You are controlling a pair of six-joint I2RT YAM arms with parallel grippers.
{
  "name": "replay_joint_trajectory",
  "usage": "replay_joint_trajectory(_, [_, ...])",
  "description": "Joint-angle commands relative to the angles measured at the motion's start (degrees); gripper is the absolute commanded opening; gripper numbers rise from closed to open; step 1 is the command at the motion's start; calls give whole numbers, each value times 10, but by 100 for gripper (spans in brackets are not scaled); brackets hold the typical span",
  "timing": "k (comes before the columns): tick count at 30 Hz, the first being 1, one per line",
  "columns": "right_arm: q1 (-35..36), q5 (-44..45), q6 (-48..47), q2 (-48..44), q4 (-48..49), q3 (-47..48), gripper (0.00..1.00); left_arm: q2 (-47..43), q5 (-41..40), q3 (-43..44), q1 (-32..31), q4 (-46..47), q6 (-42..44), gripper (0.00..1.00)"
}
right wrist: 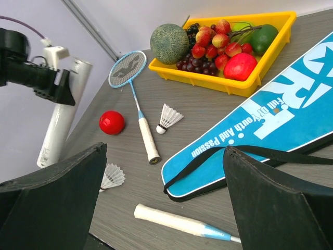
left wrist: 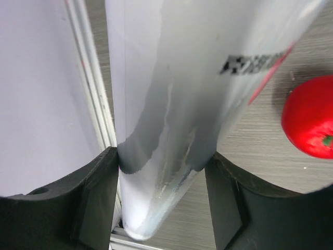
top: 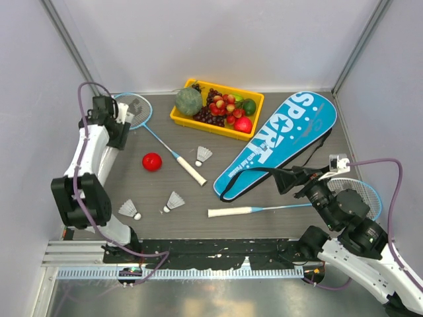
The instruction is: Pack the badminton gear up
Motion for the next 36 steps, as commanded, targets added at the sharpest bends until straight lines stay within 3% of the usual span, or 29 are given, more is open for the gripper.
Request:
replay_joint_trajectory(1, [-2, 17, 14, 30, 35, 20, 96, -91, 12, 42, -20, -15, -8, 37])
replay_joint_trajectory(5, [-1, 2, 31, 81, 39, 48, 98, -160, 24, 54, -42, -19, -8, 36])
replay_joint_trajectory(9, [-2, -23, 28, 123, 89, 45, 99, -230, 92, 41, -55, -3, -38, 35])
replay_joint_trajectory(15, [-2, -71, -86, 227, 223, 86, 99, -362, 203, -25, -65, 92, -49, 33])
replay_joint_trajectory(19, [-2, -165, -138, 328, 301, 149, 99, -422, 279, -38, -65, 138, -65, 33])
replay_joint_trajectory(21, [-2, -253, -154, 380, 346, 169, 99, -442, 333, -36, -65, 152, -93, 33])
replay_joint_trajectory(24, [-1, -380, -154, 444, 447, 186, 96, -462, 435, -38, -65, 182, -154, 33])
replay_joint_trajectory(26, [4, -423, -165, 492, 465, 215, 95, -477, 490, -45, -65, 211, -208, 33])
replay_joint_trajectory(31, [49, -453, -237, 559, 522, 232, 95, -508, 598, -98, -66, 349, -420, 31])
replay_joint_trajectory(36, [94, -425, -277, 604, 525, 252, 96, -532, 655, -154, -100, 476, -546, 34])
